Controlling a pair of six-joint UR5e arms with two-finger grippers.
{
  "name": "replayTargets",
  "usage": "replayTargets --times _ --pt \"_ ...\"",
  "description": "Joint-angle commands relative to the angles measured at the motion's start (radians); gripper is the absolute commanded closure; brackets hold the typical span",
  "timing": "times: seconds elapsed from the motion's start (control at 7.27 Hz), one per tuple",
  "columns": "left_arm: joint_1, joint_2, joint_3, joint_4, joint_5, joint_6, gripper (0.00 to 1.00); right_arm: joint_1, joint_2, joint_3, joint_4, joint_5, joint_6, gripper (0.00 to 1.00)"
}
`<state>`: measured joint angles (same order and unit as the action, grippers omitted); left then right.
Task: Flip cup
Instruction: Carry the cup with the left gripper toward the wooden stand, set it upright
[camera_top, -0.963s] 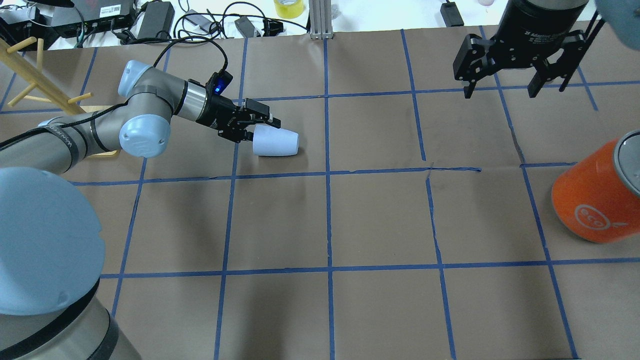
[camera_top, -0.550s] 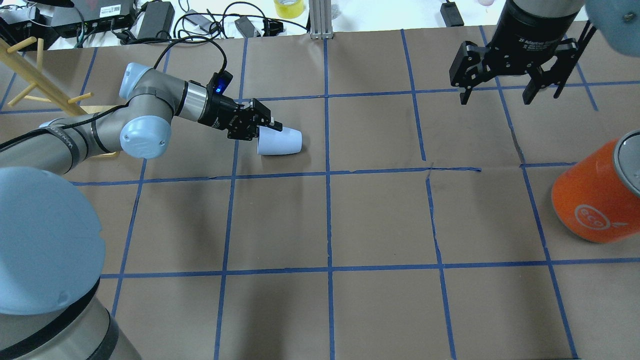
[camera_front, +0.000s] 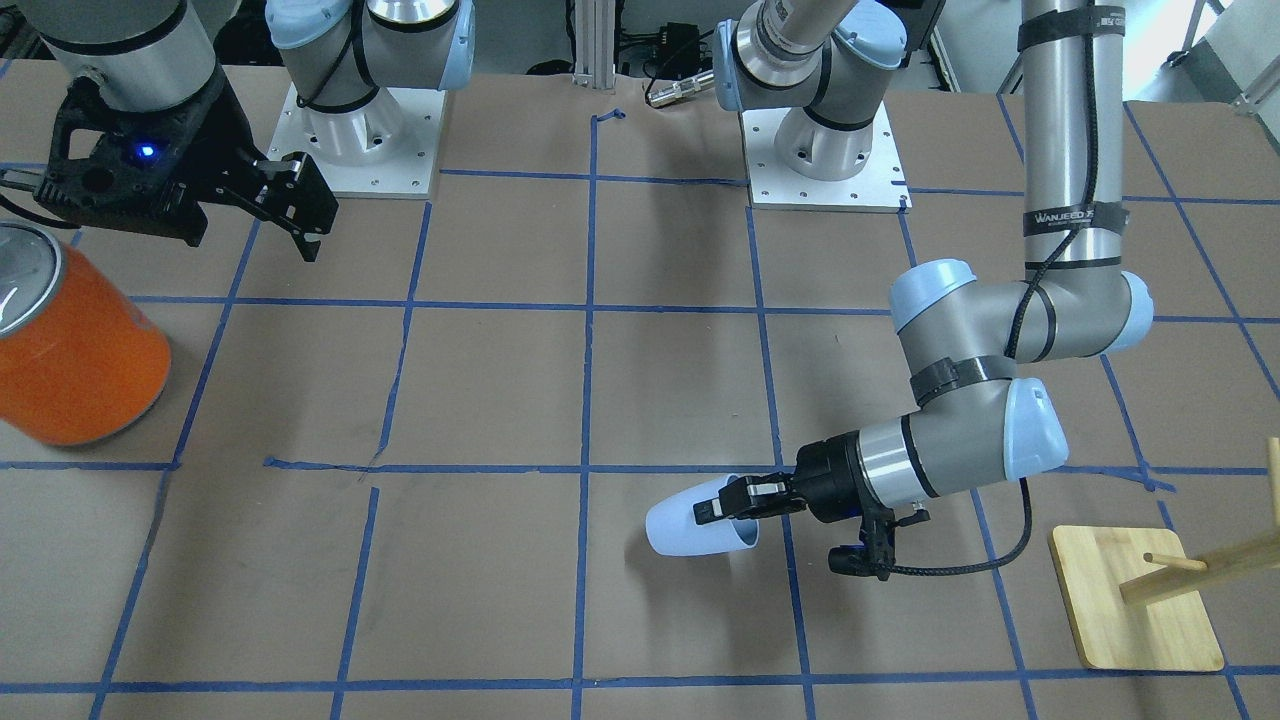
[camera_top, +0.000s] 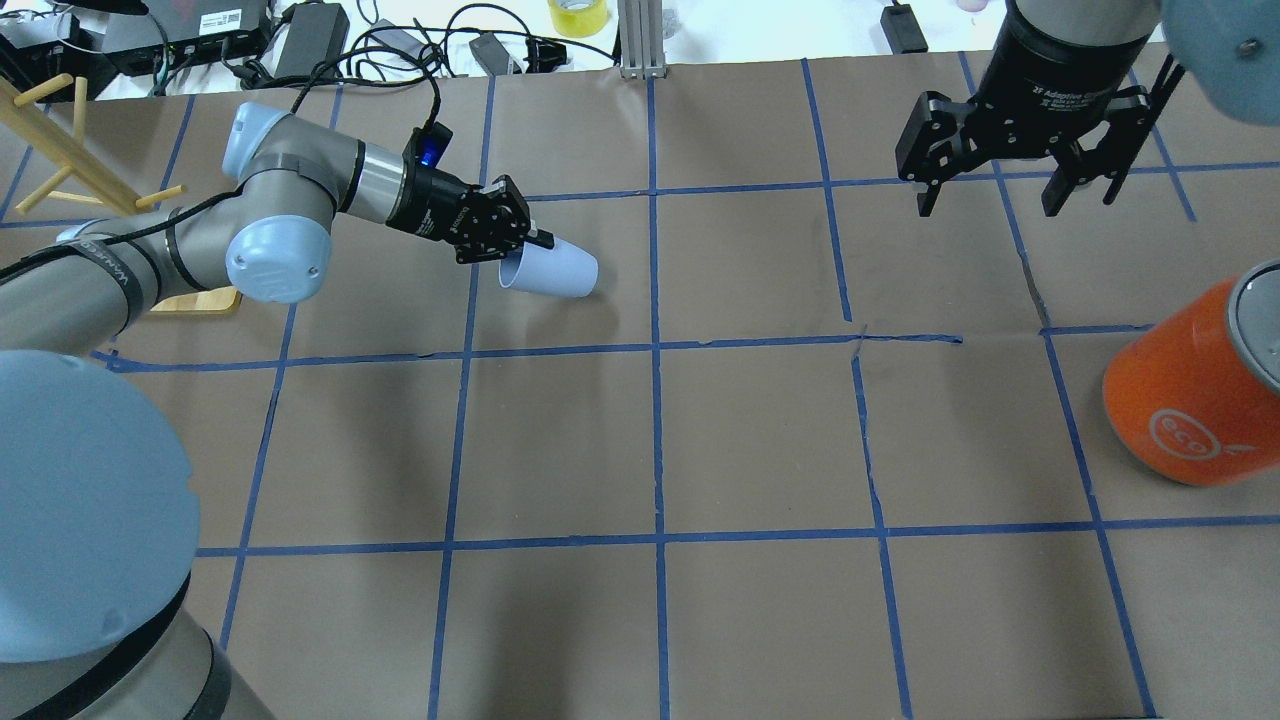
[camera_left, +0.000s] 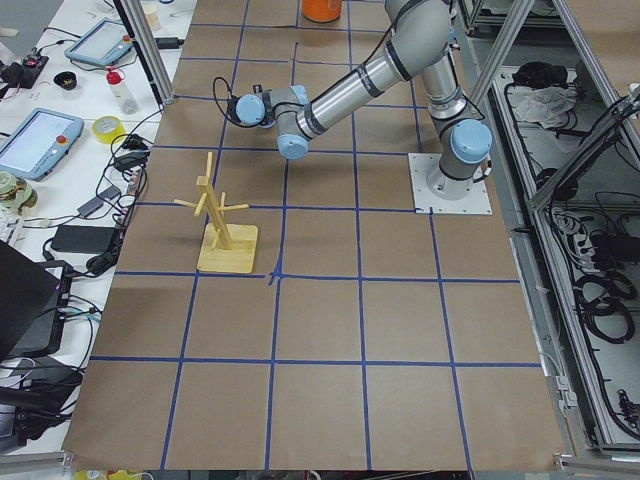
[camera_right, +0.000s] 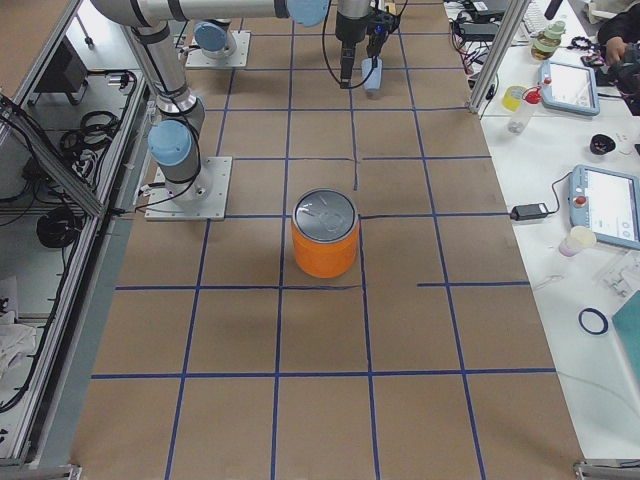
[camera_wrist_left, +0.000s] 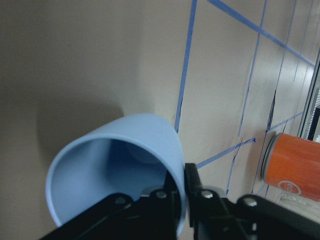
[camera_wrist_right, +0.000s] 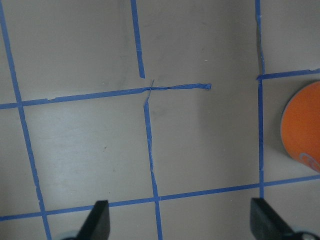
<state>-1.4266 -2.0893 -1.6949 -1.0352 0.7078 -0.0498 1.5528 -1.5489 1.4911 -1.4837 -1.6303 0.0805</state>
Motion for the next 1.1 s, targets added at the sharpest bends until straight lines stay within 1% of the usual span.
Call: replayTargets --times 0.0,0.14,0.28,0.41,0.55,0.69,0.96 --pt "0.0 0.034 0.031 -0.003 0.147 -0.053 1.0 0.007 -0.005 -0.005 0.0 0.007 -0.001 0.0" --pt "0.0 0.054 0.038 0.006 0.292 -0.036 1.0 0.007 -0.007 -0.005 0.006 0.004 -0.001 0.0" --pt "-0.003 0.063 0.061 0.006 0.452 0.016 1.0 0.016 -0.031 0.006 0.014 0.006 -0.011 0.0" --pt "-0.003 0.055 0.086 0.006 0.614 0.087 1.0 0.057 -0.036 0.004 0.013 0.006 -0.013 0.0" --pt "-0.003 0.055 0.099 0.006 0.704 0.181 1.0 0.087 -0.031 0.008 0.005 -0.003 -0.012 0.0" --pt "-0.003 0.048 0.11 0.006 0.784 0.267 1.0 0.081 -0.031 0.008 0.003 -0.003 -0.011 0.0" --pt "-0.003 0.035 0.11 0.041 0.818 0.294 1.0 0.079 -0.028 0.006 0.002 0.004 -0.043 0.0"
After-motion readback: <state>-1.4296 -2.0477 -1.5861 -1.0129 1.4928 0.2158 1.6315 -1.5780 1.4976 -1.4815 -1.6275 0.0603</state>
